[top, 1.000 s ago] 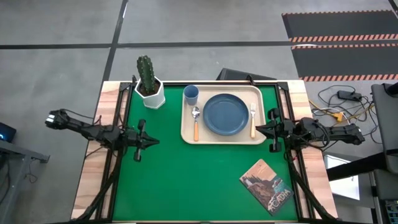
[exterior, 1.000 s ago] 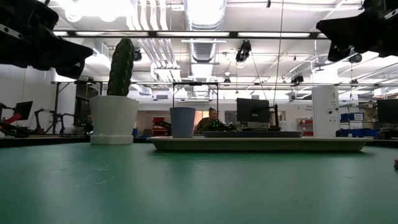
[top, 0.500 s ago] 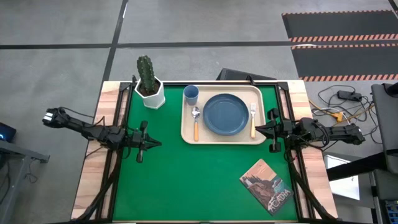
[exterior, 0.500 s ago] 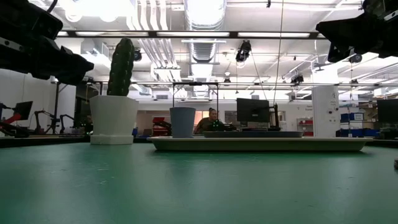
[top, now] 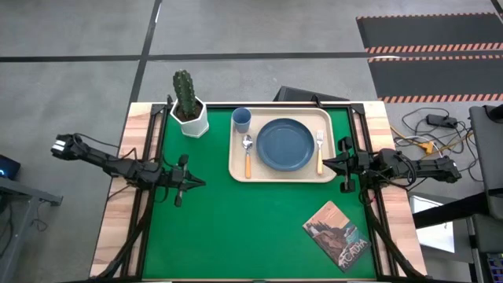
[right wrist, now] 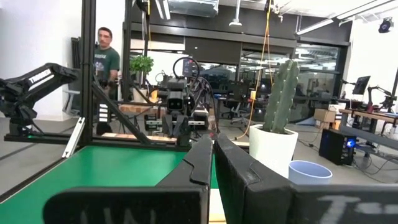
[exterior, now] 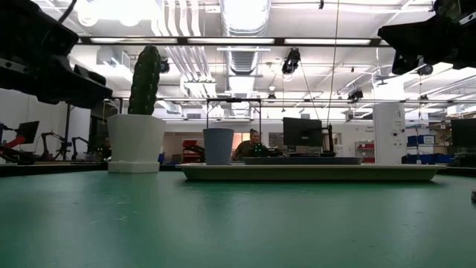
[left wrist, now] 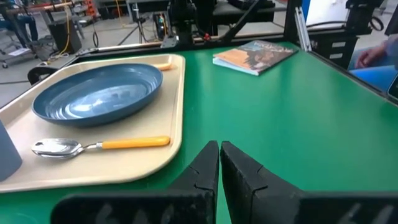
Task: Pick and place plate/cup/fork/spoon on tray
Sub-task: Return to Home Position
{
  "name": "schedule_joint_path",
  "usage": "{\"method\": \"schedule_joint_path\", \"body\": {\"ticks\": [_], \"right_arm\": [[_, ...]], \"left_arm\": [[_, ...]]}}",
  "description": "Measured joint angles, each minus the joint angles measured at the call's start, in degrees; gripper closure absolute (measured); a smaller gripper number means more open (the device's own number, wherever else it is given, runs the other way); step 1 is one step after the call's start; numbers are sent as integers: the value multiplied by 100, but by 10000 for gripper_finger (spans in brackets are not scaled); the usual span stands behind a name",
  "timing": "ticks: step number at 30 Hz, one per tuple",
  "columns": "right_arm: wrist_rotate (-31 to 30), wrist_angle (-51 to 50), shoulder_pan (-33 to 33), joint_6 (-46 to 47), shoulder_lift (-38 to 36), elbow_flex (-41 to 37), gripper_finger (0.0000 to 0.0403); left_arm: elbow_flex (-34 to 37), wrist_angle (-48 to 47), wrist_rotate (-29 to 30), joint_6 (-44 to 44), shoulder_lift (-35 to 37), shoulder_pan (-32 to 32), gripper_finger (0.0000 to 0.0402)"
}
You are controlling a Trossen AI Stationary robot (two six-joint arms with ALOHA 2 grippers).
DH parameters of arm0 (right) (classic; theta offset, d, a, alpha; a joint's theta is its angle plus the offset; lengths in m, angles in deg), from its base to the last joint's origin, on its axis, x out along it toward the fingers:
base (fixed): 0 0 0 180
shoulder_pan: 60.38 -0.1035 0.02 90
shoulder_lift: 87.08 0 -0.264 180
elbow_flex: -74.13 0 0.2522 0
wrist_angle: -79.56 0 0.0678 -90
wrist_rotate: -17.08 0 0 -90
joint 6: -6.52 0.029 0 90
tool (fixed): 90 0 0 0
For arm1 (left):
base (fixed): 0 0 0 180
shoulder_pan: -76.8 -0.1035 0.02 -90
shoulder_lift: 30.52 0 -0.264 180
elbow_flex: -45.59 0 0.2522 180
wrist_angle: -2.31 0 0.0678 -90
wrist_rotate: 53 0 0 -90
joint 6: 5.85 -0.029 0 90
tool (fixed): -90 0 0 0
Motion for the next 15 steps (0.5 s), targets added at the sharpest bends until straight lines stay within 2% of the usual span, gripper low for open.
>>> {"method": "schedule_joint_path", "body": {"ticks": [15], "right_arm": [[0, -2, 0, 0, 0, 7, 394]], "left_arm": [[0, -2, 0, 0, -409, -1, 402]]}}
